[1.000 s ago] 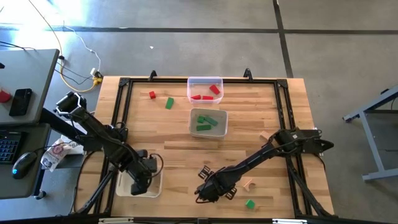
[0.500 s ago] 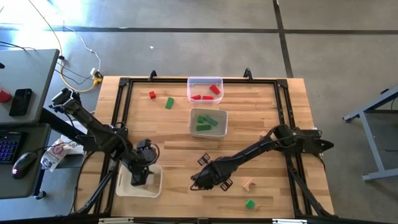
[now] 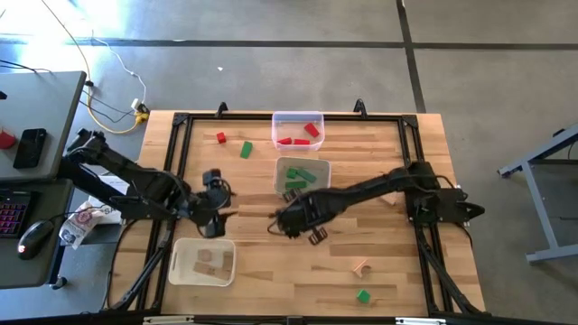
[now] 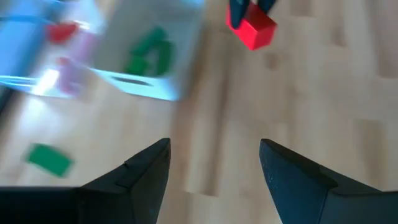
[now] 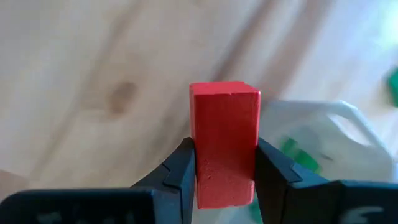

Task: Sort & place blocks by color
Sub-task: Put the bottom red rectangular block into the transparent bin

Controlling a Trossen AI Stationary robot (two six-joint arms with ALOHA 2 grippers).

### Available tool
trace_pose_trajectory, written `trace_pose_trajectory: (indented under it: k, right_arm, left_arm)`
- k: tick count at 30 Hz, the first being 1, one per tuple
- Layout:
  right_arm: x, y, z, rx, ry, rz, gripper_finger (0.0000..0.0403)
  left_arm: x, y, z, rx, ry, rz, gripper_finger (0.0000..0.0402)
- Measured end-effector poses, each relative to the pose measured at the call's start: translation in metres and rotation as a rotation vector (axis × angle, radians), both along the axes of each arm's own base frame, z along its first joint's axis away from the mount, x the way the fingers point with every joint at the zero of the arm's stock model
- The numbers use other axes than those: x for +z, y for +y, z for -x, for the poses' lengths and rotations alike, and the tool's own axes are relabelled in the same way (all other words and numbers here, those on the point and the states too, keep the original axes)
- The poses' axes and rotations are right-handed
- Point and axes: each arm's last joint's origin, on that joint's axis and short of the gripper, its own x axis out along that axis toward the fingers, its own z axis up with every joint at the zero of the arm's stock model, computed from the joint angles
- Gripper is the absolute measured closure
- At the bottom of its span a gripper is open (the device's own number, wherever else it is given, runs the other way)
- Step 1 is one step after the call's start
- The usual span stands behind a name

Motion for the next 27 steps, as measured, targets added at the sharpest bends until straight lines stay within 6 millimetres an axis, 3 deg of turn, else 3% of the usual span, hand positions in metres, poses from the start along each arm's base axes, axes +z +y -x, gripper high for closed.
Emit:
trace_pose_trajectory:
  k: [12,19,27]
  right_arm:
    - [0.049,-0.091,0.005,-0.197,-0.158,0.096,0.0306]
    - [0.056,-0.154,0.004,-0.349,-0.235,0.149,0.0306]
    - [0.061,-0.223,0.014,-0.52,-0.317,0.165,0.0306]
  left_arm:
    - [0.013,0.057,-0.007,0.2,-0.06,-0.157,0.0167]
    - [0.02,0.092,-0.011,0.331,-0.121,-0.201,0.0167]
    - [0.022,0.133,-0.002,0.528,-0.143,-0.195,0.0167]
